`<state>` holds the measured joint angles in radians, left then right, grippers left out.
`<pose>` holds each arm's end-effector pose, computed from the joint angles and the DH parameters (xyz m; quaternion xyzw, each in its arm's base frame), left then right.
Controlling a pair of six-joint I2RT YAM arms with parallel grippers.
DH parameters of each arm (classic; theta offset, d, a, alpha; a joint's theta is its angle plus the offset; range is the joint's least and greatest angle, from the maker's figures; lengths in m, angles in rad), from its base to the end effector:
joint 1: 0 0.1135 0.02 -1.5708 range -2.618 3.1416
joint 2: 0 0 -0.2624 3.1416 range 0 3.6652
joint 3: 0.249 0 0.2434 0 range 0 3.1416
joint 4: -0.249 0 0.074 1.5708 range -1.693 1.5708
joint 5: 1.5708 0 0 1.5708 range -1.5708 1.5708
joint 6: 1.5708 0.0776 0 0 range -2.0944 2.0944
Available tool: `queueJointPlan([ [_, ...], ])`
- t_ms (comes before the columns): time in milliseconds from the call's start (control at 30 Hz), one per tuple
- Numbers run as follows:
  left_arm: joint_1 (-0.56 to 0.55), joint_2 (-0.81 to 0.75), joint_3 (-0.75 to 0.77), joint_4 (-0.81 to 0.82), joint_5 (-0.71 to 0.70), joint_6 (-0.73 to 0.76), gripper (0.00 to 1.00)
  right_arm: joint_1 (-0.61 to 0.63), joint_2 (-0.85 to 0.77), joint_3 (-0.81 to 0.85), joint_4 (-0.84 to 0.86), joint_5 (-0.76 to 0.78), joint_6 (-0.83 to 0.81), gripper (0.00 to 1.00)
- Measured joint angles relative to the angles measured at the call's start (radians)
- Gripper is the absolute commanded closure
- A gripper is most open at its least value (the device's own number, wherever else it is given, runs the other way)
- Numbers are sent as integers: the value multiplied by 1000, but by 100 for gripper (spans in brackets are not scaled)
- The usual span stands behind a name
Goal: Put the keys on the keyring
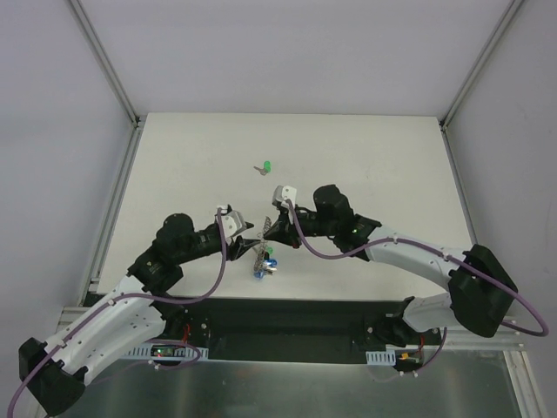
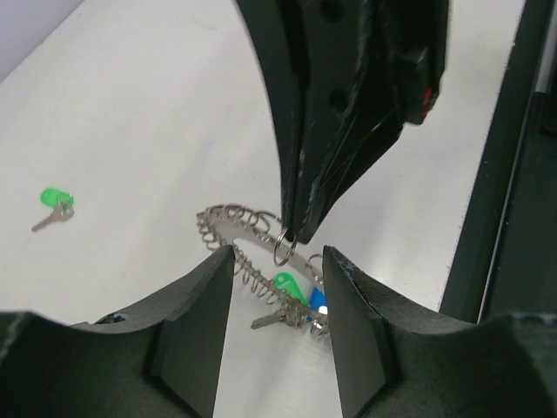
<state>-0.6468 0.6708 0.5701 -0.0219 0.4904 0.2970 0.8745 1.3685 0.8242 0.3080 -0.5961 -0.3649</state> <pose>0.1348 -0.1476 0.2952 0.4736 0.5742 -0.2909 0.6012 0.1811 0.2846 0.2674 -0.5840 0.5057 0.3723 0.5143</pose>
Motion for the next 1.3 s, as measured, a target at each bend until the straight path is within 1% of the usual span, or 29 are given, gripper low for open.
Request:
queueJointPlan([
  [133, 4, -67, -197, 230, -55, -135, 55, -2, -17, -13, -2, 5, -3, 99],
  [200, 22, -84, -266, 306, -55, -182, 55, -3, -28, -19, -5, 5, -3, 99],
  [333, 79, -86, -304, 407, -22, -243, 55, -7, -50, -27, -5, 5, -3, 99],
  [500, 132, -45, -298, 520, 114, -313, 58, -13, -64, -34, -5, 3, -3, 99],
  [533, 140, -32, -293, 529, 145, -322, 61, -13, -66, -35, -6, 2, -3, 99],
  [733, 172, 28, -251, 534, 296, -355, 68, -17, -91, -39, -9, -9, -4, 99],
  [867, 191, 51, -201, 516, 370, -357, 70, -19, -119, -40, -15, -18, -9, 99],
  [967, 203, 77, -159, 491, 412, -357, 72, -20, -139, -41, -26, -23, -16, 99],
  [1100, 210, 110, -122, 455, 455, -352, 78, -21, -153, -45, -34, -25, -23, 99],
  [1167, 210, 123, -113, 441, 475, -347, 79, -21, -156, -45, -36, -26, -24, 99],
  [1300, 210, 152, -105, 426, 502, -340, 85, -22, -160, -45, -37, -27, -29, 99],
])
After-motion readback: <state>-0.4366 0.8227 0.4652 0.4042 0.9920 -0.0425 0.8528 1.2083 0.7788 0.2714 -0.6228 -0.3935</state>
